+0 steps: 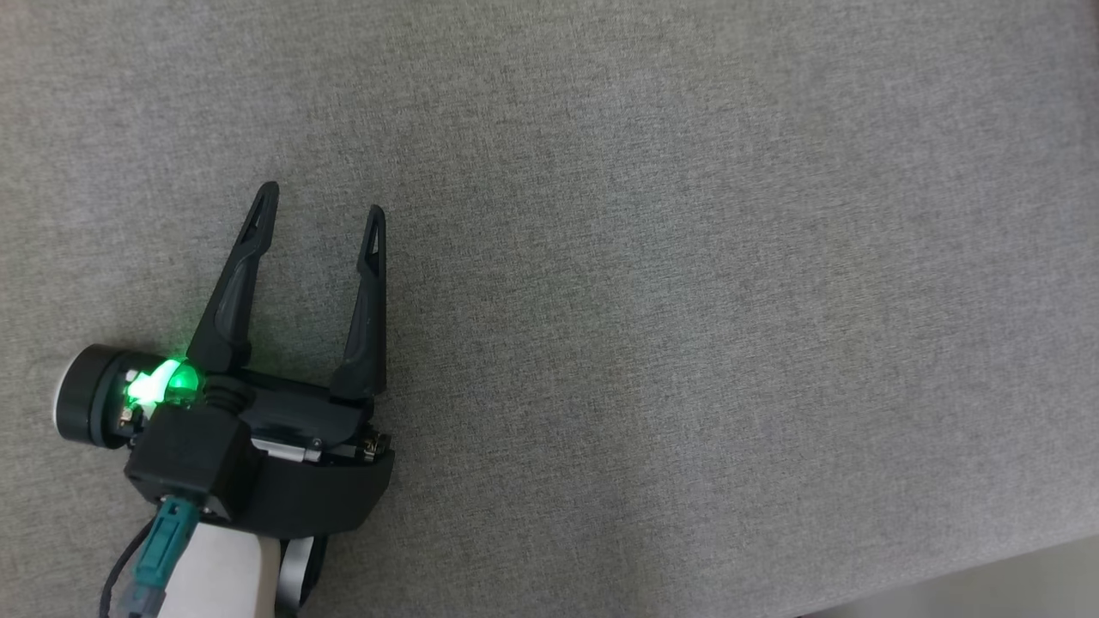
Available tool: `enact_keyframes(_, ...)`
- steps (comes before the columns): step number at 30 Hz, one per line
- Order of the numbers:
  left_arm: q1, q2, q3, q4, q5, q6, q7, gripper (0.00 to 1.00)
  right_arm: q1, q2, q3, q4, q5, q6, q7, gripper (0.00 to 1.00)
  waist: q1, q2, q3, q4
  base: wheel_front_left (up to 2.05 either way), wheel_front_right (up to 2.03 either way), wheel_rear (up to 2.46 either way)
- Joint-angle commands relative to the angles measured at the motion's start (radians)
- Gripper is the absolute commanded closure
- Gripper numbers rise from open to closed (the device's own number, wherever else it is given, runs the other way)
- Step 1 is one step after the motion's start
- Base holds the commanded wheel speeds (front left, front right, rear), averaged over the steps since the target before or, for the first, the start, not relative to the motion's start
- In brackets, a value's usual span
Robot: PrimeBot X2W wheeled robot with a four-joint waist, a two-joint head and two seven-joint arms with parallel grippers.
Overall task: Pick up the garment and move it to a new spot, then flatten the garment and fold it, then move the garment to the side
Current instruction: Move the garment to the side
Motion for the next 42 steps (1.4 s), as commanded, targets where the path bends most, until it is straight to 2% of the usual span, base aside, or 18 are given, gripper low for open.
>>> enact_keyframes(1, -0.012, -0.008, -0.021, 0.061, -0.003, -0.003, 0.011, 0.00, -0.017, 0.011, 0.004, 0.016, -0.008, -0.003, -0.002, 1.00, 0.0003, 0.0003, 0.016, -0.005, 0.00, 0.00, 0.00)
enact_keyframes(3, -0.013, -0.006, -0.022, 0.064, -0.003, -0.001, 0.013, 0.00, -0.040, 0.019, 0.020, 0.049, -0.029, -0.003, -0.003, 1.00, 0.0003, 0.0003, 0.021, 0.000, 0.00, 0.00, 0.00)
enact_keyframes(4, -0.016, -0.004, -0.021, 0.069, -0.005, -0.001, 0.013, 0.00, -0.065, 0.032, 0.028, 0.086, -0.041, -0.003, -0.013, 0.72, 0.0003, 0.0003, 0.025, 0.006, 0.00, 0.00, 0.00)
enact_keyframes(5, -0.015, -0.003, -0.020, 0.070, -0.005, 0.000, 0.013, 0.00, -0.074, 0.039, 0.032, 0.102, -0.045, -0.003, -0.021, 0.56, 0.0003, 0.0003, 0.025, 0.010, 0.00, 0.00, 0.00)
enact_keyframes(6, -0.014, -0.003, -0.018, 0.072, -0.006, 0.003, 0.013, 0.00, -0.082, 0.045, 0.039, 0.119, -0.054, -0.003, -0.023, 0.10, 0.0003, 0.0003, 0.023, 0.013, 0.00, 0.00, 0.00)
enact_keyframes(7, -0.012, -0.003, -0.017, 0.072, -0.009, 0.005, 0.013, 0.00, -0.089, 0.050, 0.044, 0.138, -0.059, -0.003, -0.027, 0.00, 0.0003, 0.0003, 0.020, 0.016, 0.00, 0.00, 0.00)
enact_keyframes(15, 0.040, -0.003, 0.007, 0.073, -0.032, 0.024, 0.012, 0.00, -0.132, 0.105, 0.053, 0.212, -0.094, -0.003, -0.124, 0.00, 0.0003, 0.0003, -0.080, 0.030, 0.00, 0.00, 0.00)
enact_keyframes(21, 0.104, -0.012, 0.045, 0.076, -0.072, 0.034, 0.007, 0.00, -0.101, 0.170, 0.004, 0.174, -0.074, -0.003, -0.158, 0.00, 0.0003, 0.0003, -0.211, 0.044, 0.00, 0.00, 0.00)
enact_keyframes(26, 0.178, -0.021, 0.086, 0.063, -0.089, 0.043, 0.006, 0.00, -0.010, 0.231, -0.106, 0.030, -0.124, -0.003, -0.159, 0.00, 0.0003, 0.0003, -0.322, 0.060, 0.00, 0.00, 0.00)
enact_keyframes(34, 0.306, -0.030, 0.153, 0.040, -0.105, 0.051, 0.006, 0.00, 0.289, 0.382, -0.306, -0.215, -0.249, -0.003, -0.159, 0.00, 0.0003, 0.0003, -0.458, 0.082, 0.00, 0.00, 0.00)
enact_keyframes(42, 0.345, -0.035, 0.170, 0.037, -0.106, 0.046, 0.006, 0.00, 0.558, 0.525, -0.433, -0.352, -0.331, -0.003, -0.160, 0.00, 0.0003, 0.0003, -0.534, 0.124, 0.00, 0.00, 0.00)
